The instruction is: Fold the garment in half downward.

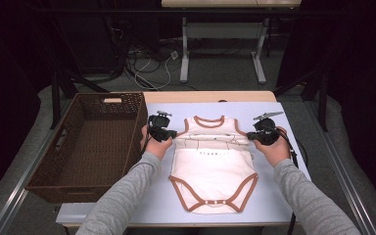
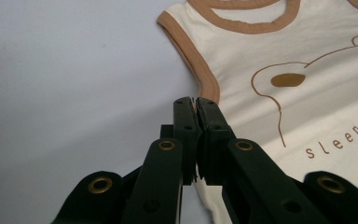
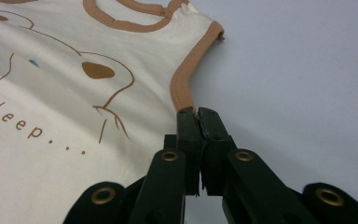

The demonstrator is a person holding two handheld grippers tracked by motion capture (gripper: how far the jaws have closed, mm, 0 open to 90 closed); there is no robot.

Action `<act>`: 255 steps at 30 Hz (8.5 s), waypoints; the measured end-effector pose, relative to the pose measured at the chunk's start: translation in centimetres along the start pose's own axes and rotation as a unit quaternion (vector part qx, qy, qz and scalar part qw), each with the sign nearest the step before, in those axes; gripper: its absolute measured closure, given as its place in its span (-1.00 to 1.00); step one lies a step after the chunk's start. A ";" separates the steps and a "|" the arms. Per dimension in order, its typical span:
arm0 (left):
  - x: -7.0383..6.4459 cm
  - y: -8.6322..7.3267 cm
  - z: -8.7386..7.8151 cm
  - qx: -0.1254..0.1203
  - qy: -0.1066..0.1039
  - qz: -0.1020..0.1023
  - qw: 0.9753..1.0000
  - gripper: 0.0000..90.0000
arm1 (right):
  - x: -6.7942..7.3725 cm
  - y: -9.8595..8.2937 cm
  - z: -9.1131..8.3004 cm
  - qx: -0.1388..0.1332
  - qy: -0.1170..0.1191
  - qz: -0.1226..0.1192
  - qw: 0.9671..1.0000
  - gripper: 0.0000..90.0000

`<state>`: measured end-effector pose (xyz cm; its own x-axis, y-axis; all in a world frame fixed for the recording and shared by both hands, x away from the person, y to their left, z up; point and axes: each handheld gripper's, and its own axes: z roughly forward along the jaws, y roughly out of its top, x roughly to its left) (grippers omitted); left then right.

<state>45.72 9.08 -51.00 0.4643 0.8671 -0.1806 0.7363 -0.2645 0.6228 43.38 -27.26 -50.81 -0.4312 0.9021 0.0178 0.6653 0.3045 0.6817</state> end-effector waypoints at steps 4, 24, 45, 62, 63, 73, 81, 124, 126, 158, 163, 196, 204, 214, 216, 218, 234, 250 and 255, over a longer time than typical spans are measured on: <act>-0.3 -0.4 -0.3 -0.001 -0.001 -0.004 1.000 0.94 | 0.2 -0.3 -0.4 0.001 0.002 -0.001 1.000 0.96; -1.3 -3.0 -1.4 0.004 -0.024 0.006 1.000 0.94 | 0.7 -2.8 -1.7 0.006 0.017 0.003 1.000 0.96; -1.6 -5.8 -1.7 0.017 -0.045 0.012 0.999 0.94 | 1.4 -5.0 -2.4 0.021 0.025 -0.011 0.999 0.96; -1.8 -6.5 -1.6 0.025 -0.047 0.014 0.998 0.93 | 1.6 -5.5 -2.2 0.030 0.031 -0.012 0.999 0.95; -1.8 -6.6 -1.6 0.027 -0.048 0.015 0.998 0.93 | 1.6 -5.5 -2.2 0.031 0.032 -0.012 0.999 0.95; -2.2 -6.1 -2.1 0.012 -0.039 0.024 0.999 0.62 | 1.7 -4.9 -3.1 0.019 0.040 -0.004 0.999 0.63; -2.6 -5.2 -2.8 0.000 -0.040 0.025 0.999 0.29 | 2.0 -4.1 -3.6 0.023 0.045 -0.013 0.999 0.36; -2.5 2.0 -1.9 -0.038 -0.018 0.052 0.998 -0.24 | 2.9 3.6 -1.6 -0.027 0.047 -0.064 0.996 -0.24; -2.4 2.1 -1.4 -0.039 -0.017 0.053 0.998 -0.28 | 2.8 3.6 -1.2 -0.029 0.043 -0.065 0.997 -0.24; -1.0 3.3 5.8 -0.007 -0.012 0.038 0.999 -0.02 | 1.3 3.7 3.4 -0.030 0.031 -0.033 0.999 -0.01; -1.0 3.3 6.5 0.000 -0.019 0.024 1.000 0.16 | 1.4 3.6 3.6 -0.028 0.033 -0.028 0.999 0.00; -1.5 3.2 7.4 0.029 -0.006 0.034 0.999 0.95 | 0.7 3.6 4.1 -0.035 0.015 -0.006 0.999 0.33; -1.9 3.3 6.8 0.022 -0.007 0.049 0.999 0.95 | 0.0 3.3 5.7 -0.022 0.014 0.002 1.000 0.43; -2.3 3.0 6.6 0.020 -0.014 0.054 0.998 0.95 | -0.1 2.8 7.2 0.002 0.004 0.005 1.000 0.34; -2.3 3.0 6.7 0.024 -0.015 0.055 0.998 0.95 | -0.2 2.7 7.4 0.008 0.006 0.004 1.000 0.31; -2.4 2.9 6.8 0.021 -0.015 0.051 0.998 0.95 | -0.2 2.6 7.6 0.010 0.007 0.006 1.000 0.30; -2.1 2.9 6.6 0.024 -0.013 0.053 0.998 0.95 | 0.6 2.4 7.9 0.023 0.034 -0.003 0.999 0.56; -2.2 3.0 6.3 0.014 -0.009 0.045 0.999 0.95 | 1.5 2.7 7.0 0.012 0.014 -0.041 0.999 0.73; -2.2 3.1 5.9 0.012 -0.006 0.039 0.999 0.95 | 2.0 3.0 6.1 -0.001 -0.006 -0.049 0.999 0.73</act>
<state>49.82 3.86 -53.15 0.5259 0.8388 -0.1409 0.7094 -0.3412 0.6167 48.24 -22.68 -53.22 -0.4873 0.8713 -0.0579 0.6187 0.3913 0.6812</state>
